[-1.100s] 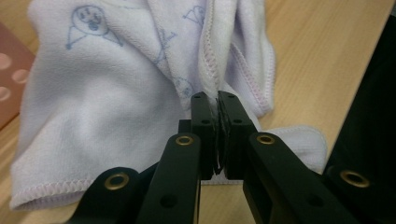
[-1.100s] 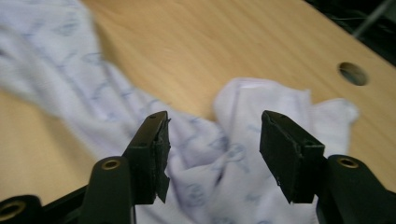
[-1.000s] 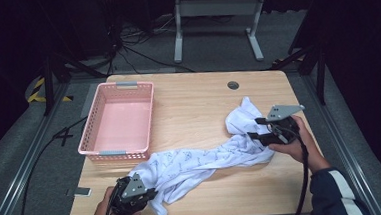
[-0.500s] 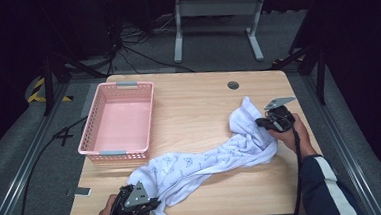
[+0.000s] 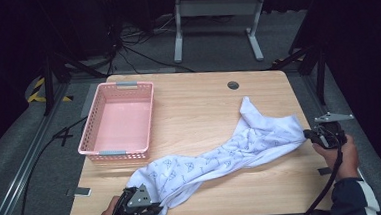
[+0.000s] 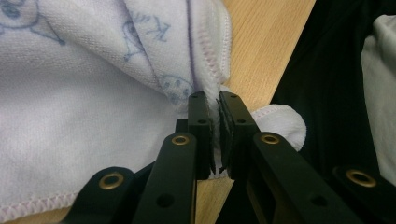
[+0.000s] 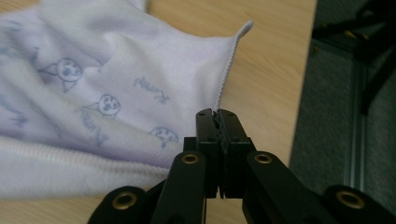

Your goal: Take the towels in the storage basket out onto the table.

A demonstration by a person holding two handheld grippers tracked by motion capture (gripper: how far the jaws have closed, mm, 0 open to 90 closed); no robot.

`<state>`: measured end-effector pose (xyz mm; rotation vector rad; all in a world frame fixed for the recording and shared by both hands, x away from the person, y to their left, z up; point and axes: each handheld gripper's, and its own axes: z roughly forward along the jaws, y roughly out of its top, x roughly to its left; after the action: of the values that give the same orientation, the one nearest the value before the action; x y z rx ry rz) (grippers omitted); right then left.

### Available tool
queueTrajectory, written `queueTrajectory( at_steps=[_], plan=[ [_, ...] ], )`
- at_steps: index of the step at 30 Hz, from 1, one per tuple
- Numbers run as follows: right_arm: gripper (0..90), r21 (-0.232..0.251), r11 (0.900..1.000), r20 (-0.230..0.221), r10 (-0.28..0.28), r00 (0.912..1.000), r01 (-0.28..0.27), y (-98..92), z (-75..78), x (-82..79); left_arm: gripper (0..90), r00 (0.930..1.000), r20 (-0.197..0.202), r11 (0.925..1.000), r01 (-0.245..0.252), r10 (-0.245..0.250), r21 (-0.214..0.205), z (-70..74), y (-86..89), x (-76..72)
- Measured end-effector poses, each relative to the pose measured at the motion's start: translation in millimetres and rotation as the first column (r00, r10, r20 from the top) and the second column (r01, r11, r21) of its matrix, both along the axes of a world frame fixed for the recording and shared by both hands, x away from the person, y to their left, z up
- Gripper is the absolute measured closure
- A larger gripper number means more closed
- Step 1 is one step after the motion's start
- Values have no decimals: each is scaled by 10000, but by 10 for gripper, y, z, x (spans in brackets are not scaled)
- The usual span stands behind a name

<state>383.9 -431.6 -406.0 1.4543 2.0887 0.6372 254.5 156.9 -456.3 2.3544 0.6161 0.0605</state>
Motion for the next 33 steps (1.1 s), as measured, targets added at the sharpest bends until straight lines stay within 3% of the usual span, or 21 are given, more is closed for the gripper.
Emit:
queueTrajectory(
  at_steps=[2, 4, 5, 6, 9, 10, 11, 12, 13, 14, 15, 17, 18, 21, 25, 26, 28, 29, 30, 31, 33],
  plan=[
    [847, -369, 9991, -352, -198, 9992, 185, -24, -66, 18, 783, 9999, 158, 10000, -3, 4, -63, 25, 13, -16],
    [682, -591, 9975, -396, -407, 9984, 384, -17, -76, 33, 692, 9989, 360, 9993, -298, 306, -239, 102, 65, -24],
    [682, -591, 9975, -396, -407, 9984, 384, -17, -76, 33, 648, 9989, 360, 9993, -298, 306, -239, 102, 65, -24],
    [637, -780, 9965, -34, -304, 9995, 300, 52, -17, 50, 606, 9940, 781, 9966, -738, 766, -373, 192, 128, -4],
    [555, -578, 9976, 537, 403, 9977, -371, 175, 72, 73, 537, 9862, 969, 9890, -1268, 1339, -759, 261, 200, 54],
    [503, -389, 9853, 1066, 1696, 9797, -1663, 403, 191, 132, 483, 9826, 1106, 9874, -1418, 1490, -704, 281, 219, 82],
    [503, -389, 9853, 1066, 1696, 9797, -1663, 403, 191, 132, 483, 9810, 1164, 9866, -1480, 1552, -680, 289, 227, 101],
    [443, -133, 9646, 1063, 2635, 9588, -2636, 638, 235, 228, 412, 9710, 1303, 9781, -1909, 2006, -829, 284, 243, 174],
    [420, -115, 9550, 964, 2959, 9503, -2962, 724, 233, 276, 365, 9710, 1303, 9781, -1909, 2006, -829, 284, 243, 174],
    [420, -115, 9550, 964, 2959, 9503, -2962, 724, 233, 276, 365, 9666, 1319, 9738, -2095, 2198, -880, 281, 256, 222],
    [395, -34, 9323, 646, 3611, 9303, -3617, 910, 183, 420, 352, 9628, 1281, 9683, -2250, 2381, -1090, 289, 302, 306],
    [368, 12, 9174, 235, 3977, 9172, -3979, 1031, 81, 561, 337, 9561, 1072, 9553, -2561, 2729, -1480, 292, 339, 378],
    [368, 12, 9174, 235, 3977, 9172, -3979, 1031, 81, 561, 332, 9561, 1072, 9553, -2561, 2729, -1480, 292, 339, 378],
    [356, -136, 9245, -706, 3791, 9227, -3809, 1107, -136, 754, 328, 9570, 802, 9560, -2686, 2787, -1178, 188, 265, 527],
    [365, -305, 9397, -1105, 3354, 9356, -3405, 1042, -241, 829, 368, 9658, 641, 9668, -2470, 2511, -655, 61, 143, 567],
    [425, -159, 9500, -1283, 3073, 9429, -3118, 958, -288, 870, 398, 9713, 411, 9719, -2327, 2341, -359, -16, 77, 571],
    [488, -31, 9520, -1302, 3032, 9440, -3062, 930, -296, 877, 419, 9748, 501, 9761, -2168, 2172, -143, -46, 45, 560],
    [676, 64, 9539, -1361, 2981, 9448, -3000, 861, -298, 890, 513, 9767, 596, 9783, -2069, 2063, 41, -49, 36, 555],
    [676, 64, 9539, -1361, 2981, 9448, -3000, 861, -298, 890, 513, 9771, 587, 9789, -2046, 2043, -26, -55, 26, 543],
    [755, 48, 9523, -1364, 3028, 9432, -3051, 841, -296, 892, 572, 9807, 453, 9816, -1907, 1904, 40, -42, 32, 536],
    [801, -37, 9481, -1164, 3154, 9418, -3180, 815, -280, 900, 711, 9794, 636, 9813, -1923, 1917, 48, -31, 44, 512]
  ],
)
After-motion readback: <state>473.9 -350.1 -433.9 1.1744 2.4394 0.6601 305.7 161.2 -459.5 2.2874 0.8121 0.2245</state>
